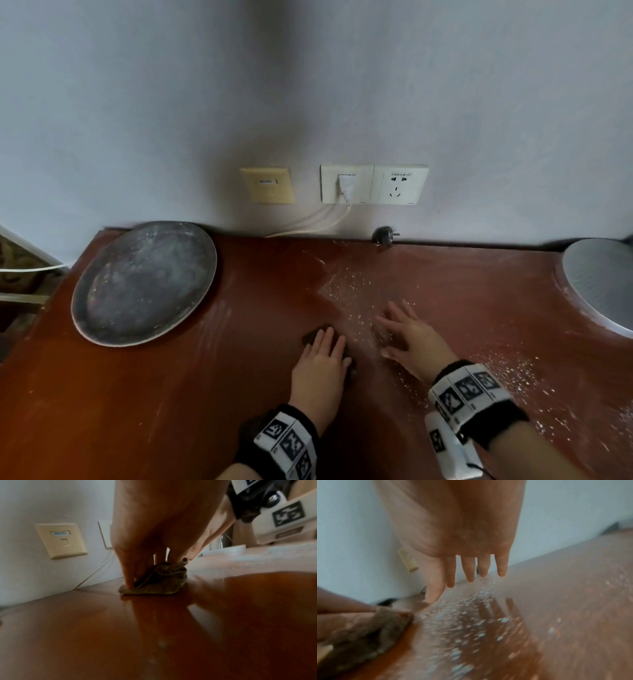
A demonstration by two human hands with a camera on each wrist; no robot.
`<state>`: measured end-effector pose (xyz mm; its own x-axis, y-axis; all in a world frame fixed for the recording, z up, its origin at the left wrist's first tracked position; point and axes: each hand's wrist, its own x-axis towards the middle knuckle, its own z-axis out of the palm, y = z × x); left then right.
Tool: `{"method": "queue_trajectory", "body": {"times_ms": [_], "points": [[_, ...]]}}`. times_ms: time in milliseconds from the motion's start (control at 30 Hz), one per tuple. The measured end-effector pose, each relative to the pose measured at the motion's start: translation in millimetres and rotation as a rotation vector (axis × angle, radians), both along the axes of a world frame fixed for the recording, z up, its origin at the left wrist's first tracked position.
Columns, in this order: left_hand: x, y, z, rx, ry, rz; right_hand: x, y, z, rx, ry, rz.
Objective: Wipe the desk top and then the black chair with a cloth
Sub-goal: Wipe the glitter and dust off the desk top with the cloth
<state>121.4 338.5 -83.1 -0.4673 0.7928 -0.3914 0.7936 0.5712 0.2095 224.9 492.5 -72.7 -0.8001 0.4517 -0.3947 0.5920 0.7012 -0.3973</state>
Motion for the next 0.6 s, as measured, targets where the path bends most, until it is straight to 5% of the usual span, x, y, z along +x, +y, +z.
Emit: {"method": "queue_trajectory", "body": {"times_ms": [233, 467, 600], "points": [[-43.4, 6.3, -5.2, 0.073, 0.033, -0.082, -24.6, 33.8, -13.1, 0.115, -0.169, 0.059], [-48.4, -12.7, -23.0, 0.026, 0.082, -0.465, -44.4, 48.1, -15.6, 0.125, -0.207, 0.102], [-101.3, 27.2, -0.1, 0.207, 0.102, -0.147, -38.9, 49.6, -18.5, 0.133, -0.179, 0.116]]}}
